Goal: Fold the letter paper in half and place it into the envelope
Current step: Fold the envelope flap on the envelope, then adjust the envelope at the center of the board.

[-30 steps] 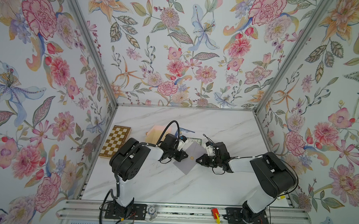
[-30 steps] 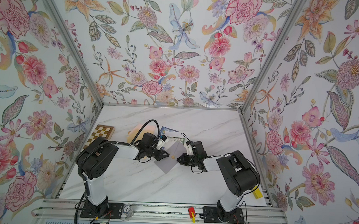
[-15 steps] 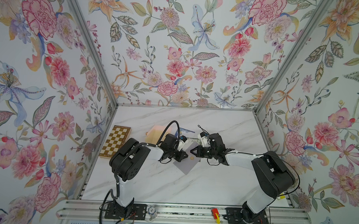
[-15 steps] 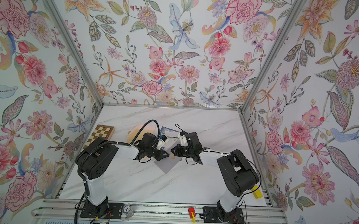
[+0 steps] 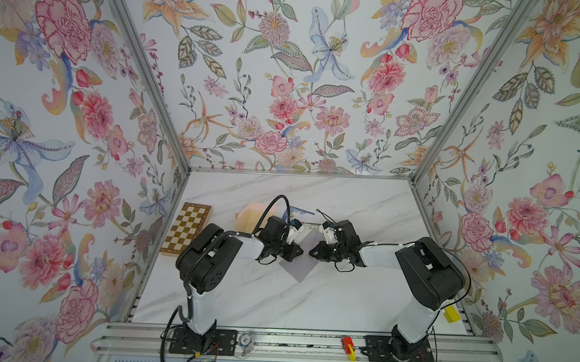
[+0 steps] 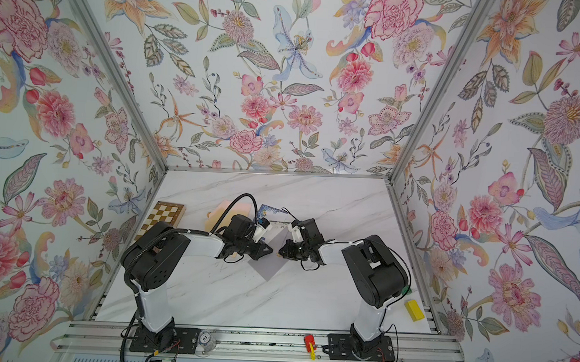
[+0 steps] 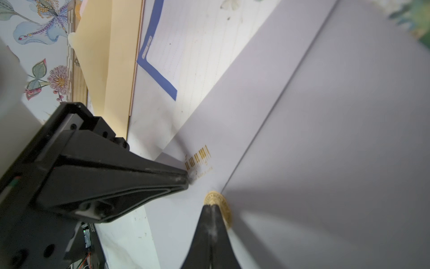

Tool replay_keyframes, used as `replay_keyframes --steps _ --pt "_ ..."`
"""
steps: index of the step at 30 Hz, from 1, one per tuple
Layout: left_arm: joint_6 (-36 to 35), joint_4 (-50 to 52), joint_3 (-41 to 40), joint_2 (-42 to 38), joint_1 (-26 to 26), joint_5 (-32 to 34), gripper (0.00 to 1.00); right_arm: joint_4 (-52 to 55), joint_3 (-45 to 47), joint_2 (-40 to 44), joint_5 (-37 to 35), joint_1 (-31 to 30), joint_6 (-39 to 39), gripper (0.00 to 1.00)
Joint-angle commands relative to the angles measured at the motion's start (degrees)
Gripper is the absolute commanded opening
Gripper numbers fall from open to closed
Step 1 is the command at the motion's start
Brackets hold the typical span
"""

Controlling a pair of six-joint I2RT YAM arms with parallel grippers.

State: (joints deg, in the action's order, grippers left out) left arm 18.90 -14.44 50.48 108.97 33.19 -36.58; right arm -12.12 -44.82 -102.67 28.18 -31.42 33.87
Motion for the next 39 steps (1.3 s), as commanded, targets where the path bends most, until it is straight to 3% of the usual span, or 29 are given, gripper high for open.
replay_keyframes --steps 1,7,18,22,31,39 --pt "-0.61 7.25 -2.05 1.16 0.22 4.5 0.0 2.88 2.06 -0.69 -2.29 0.46 -0.37 0.04" --pt "0.24 5.27 -2.66 -0.5 0.29 3.09 0.04 2.9 3.86 0.66 -2.54 0.92 -0.71 0.05" --pt "0.7 6.0 -1.28 -13.28 0.13 3.01 0.1 6.17 1.63 6.96 -1.35 3.38 -4.11 0.1" --pt "0.51 6.76 0.09 -11.23 -0.76 4.23 0.1 11.55 -4.21 5.89 -1.9 6.19 -8.01 0.16" --pt "1.64 3.77 1.95 -5.82 -3.5 3.01 0.1 23.33 -18.66 -4.84 -5.41 8.45 -15.9 0.17" --pt "1.71 2.87 4.3 -2.08 -5.3 1.88 0.1 24.26 -17.51 -6.86 -6.36 7.21 -17.46 0.17"
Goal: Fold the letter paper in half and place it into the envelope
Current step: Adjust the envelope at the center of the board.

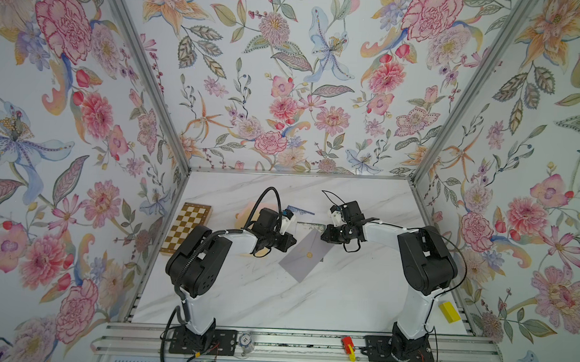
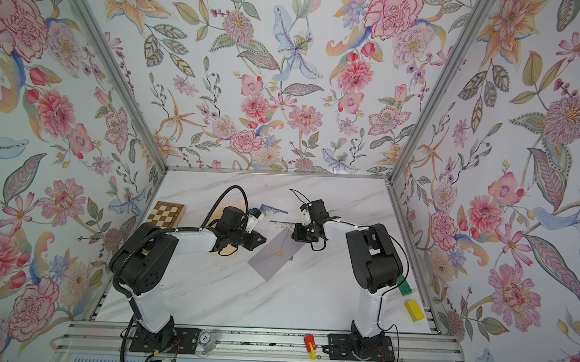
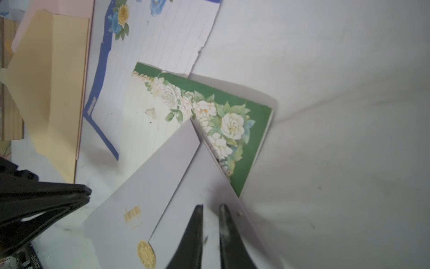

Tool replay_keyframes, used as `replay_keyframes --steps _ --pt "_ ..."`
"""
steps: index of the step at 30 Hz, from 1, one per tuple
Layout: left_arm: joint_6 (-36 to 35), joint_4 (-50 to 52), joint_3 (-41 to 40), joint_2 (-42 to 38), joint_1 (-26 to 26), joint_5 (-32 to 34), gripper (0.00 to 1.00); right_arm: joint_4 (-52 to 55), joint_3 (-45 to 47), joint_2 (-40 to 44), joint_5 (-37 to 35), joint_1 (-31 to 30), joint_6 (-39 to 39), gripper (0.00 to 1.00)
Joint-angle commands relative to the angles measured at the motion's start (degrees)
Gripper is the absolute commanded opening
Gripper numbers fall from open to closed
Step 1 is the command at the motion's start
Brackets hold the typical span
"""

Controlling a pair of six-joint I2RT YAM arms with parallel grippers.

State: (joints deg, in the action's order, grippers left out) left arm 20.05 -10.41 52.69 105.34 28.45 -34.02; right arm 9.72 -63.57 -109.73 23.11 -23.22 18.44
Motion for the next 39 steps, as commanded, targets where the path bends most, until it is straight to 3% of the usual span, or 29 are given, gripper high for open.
replay_keyframes --steps 1,14,29,35,39 --pt "0.51 -1.1 2.52 1.92 -0.53 -0.85 0.1 2.49 1.99 0.43 -1.49 -1.26 -2.2 0.17" --pt "0.84 -1.79 7.26 9.26 -0.56 -1.33 0.09 1.39 12.42 5.49 -5.48 -5.84 -0.64 0.18" --pt "1.83 -2.42 7.52 11.79 -0.5 -0.56 0.09 -0.89 24.12 12.27 -3.45 -12.01 4.84 0.16" --pt "2.2 -3.59 6.74 9.71 -0.06 -1.68 0.09 -1.18 24.77 19.67 -0.82 -10.4 3.71 0.2" --pt "1.73 -2.97 7.03 8.38 0.29 -1.58 0.1 -1.13 20.77 20.51 -1.17 -6.64 3.37 0.29"
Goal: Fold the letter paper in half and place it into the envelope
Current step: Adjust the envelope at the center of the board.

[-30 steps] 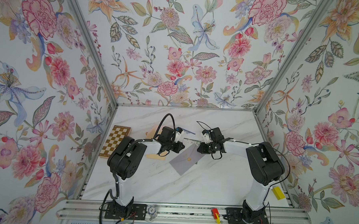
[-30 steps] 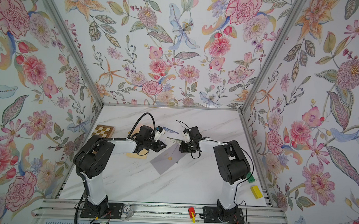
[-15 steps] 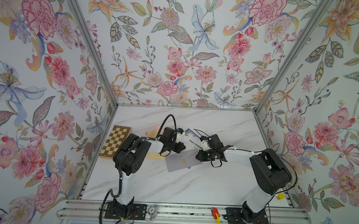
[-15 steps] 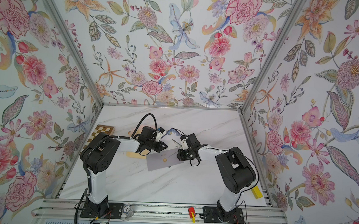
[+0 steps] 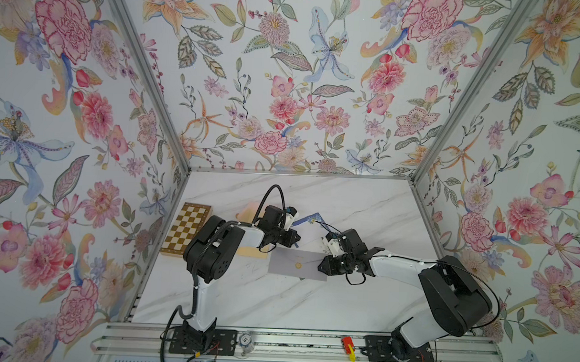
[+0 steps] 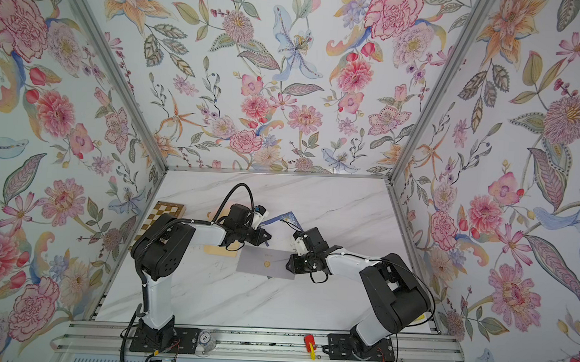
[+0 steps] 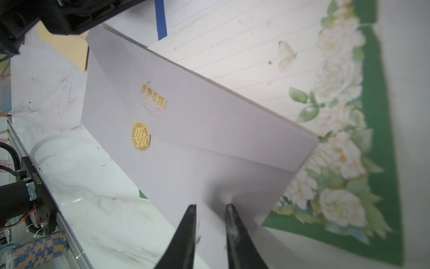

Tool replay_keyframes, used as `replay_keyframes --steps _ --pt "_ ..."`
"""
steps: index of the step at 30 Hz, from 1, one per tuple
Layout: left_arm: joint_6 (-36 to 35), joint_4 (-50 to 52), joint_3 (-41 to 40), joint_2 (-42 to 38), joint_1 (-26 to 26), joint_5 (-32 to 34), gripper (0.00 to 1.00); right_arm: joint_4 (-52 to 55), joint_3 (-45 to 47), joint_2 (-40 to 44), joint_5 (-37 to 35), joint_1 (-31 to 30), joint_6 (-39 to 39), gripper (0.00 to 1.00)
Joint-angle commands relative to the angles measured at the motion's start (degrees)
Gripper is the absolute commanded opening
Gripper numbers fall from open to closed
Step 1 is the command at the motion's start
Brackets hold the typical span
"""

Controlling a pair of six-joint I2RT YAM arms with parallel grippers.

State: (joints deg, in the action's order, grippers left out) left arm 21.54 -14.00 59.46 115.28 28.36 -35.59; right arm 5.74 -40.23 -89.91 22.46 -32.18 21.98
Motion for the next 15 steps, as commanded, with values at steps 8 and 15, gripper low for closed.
replay_keyframes --steps 8,15 --pt "-0.61 2.05 1.93 -0.93 1.91 0.44 0.1 6.02 -12.11 -7.34 0.59 6.93 -3.24 0.32" --pt "0.23 0.91 -0.21 -2.01 3.41 0.92 0.1 4.34 -12.67 -10.47 2.66 6.6 -1.46 0.3"
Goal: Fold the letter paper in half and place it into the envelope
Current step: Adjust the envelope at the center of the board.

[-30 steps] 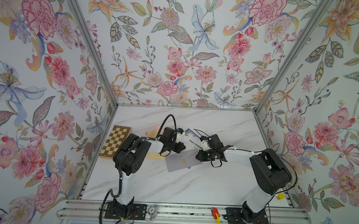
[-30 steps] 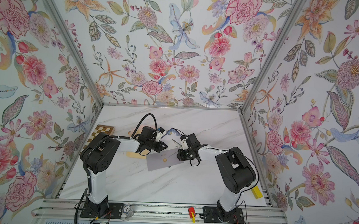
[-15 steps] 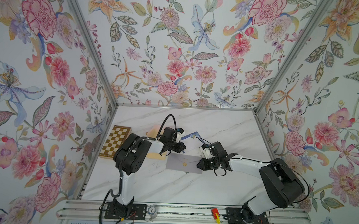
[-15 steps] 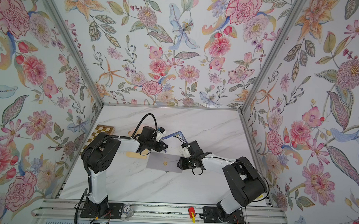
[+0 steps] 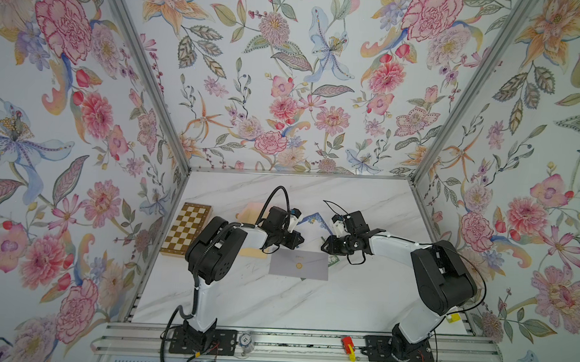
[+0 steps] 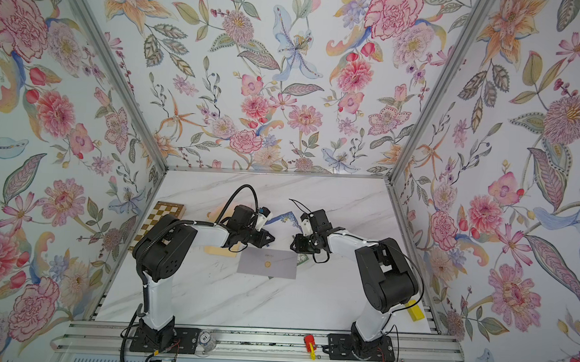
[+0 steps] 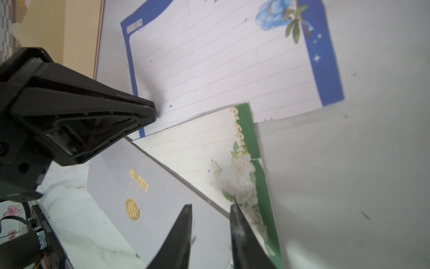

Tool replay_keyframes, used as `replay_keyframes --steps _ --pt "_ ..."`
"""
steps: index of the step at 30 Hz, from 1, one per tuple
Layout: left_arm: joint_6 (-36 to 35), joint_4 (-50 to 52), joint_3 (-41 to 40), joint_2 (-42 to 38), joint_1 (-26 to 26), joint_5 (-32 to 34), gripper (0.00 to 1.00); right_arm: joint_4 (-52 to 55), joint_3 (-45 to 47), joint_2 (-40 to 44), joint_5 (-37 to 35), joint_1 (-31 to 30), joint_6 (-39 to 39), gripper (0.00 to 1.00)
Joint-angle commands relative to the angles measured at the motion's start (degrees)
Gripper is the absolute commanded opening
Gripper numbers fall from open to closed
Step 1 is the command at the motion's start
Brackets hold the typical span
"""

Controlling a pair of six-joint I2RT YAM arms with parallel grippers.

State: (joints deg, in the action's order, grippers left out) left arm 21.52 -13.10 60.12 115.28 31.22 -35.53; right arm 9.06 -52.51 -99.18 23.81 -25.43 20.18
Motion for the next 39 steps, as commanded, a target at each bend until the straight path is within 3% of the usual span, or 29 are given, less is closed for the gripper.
replay_keyframes --steps 1,8,17,24,30,39 --pt "0.36 -0.24 -1.17 -1.98 0.6 0.82 0.1 1.1 -0.4 -1.64 1.32 -0.08 0.59 0.3" --pt "0.93 -2.2 -3.69 -1.43 1.32 0.94 0.1 0.71 -2.64 -6.94 1.15 1.22 2.57 0.29" --pt "2.39 -6.35 -11.0 -7.75 3.98 2.94 0.1 0.73 -7.19 -12.09 -0.52 2.66 4.86 0.25" --pt "2.2 -5.63 -9.99 -6.97 5.09 4.04 0.1 1.86 -12.05 -15.73 -0.02 3.09 3.74 0.25" --pt "0.05 -1.65 -4.81 -5.58 5.08 4.63 0.1 1.54 -13.12 -11.66 1.05 2.84 0.77 0.26" --pt "0.28 -2.01 1.3 -1.17 5.13 3.7 0.1 0.23 -6.68 -3.13 2.16 0.12 2.12 0.27"
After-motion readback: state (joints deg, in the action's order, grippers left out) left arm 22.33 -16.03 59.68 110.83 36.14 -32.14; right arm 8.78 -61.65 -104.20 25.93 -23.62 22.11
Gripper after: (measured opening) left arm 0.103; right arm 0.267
